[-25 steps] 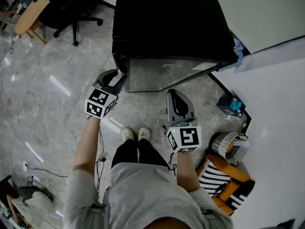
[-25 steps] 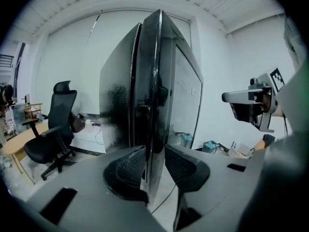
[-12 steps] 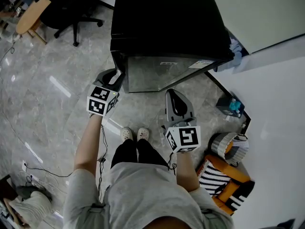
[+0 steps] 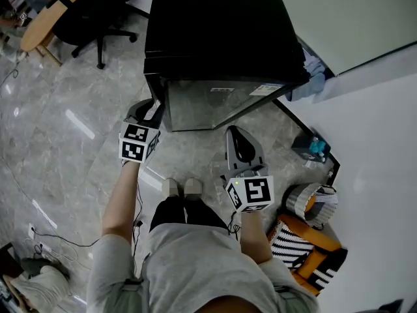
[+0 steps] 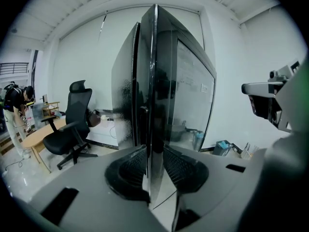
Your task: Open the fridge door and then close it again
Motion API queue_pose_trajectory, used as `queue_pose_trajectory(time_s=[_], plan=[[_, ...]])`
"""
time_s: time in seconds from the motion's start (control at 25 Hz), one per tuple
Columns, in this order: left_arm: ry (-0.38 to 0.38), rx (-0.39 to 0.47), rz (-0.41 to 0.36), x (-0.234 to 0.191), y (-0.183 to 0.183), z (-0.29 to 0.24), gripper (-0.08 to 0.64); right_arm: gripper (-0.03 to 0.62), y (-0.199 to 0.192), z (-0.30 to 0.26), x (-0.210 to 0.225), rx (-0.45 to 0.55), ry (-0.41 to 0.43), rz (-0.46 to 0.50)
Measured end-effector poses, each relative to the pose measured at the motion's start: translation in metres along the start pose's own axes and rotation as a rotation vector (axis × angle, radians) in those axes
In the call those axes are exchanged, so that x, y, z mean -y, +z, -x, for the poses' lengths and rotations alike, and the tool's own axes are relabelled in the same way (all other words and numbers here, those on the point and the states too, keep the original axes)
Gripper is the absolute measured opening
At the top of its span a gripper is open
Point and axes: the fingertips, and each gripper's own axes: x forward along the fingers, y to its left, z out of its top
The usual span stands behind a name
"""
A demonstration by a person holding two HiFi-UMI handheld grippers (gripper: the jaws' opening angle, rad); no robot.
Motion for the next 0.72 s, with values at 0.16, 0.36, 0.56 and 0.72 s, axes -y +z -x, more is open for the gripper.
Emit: queue_pose_trajectory(time_s=[0.16,0.36,0.56,0.72], plan=[[0.017,-0.001,0.002,0.001,0.001,0.0,0.109,0.025,0.001,0.0,0.004,0.0,0.005,-0.002],[0.043,-0.002,-0.007,-0.002,0.0,0.001,0.109,0.025,0.002,-0.002,0.007,0.001,0.011,-0.005],[0.052,-0.004,-0.008,0.0,0.0,0.003,0.109,0.026,0.003,-0.006,0.01,0.003,0.022,-0.009],[0.025,-0.004,0.003,0.023,-0.009,0.022,0.106,0.025,0.005,-0.008,0.011,0.01,0.034,-0.008]])
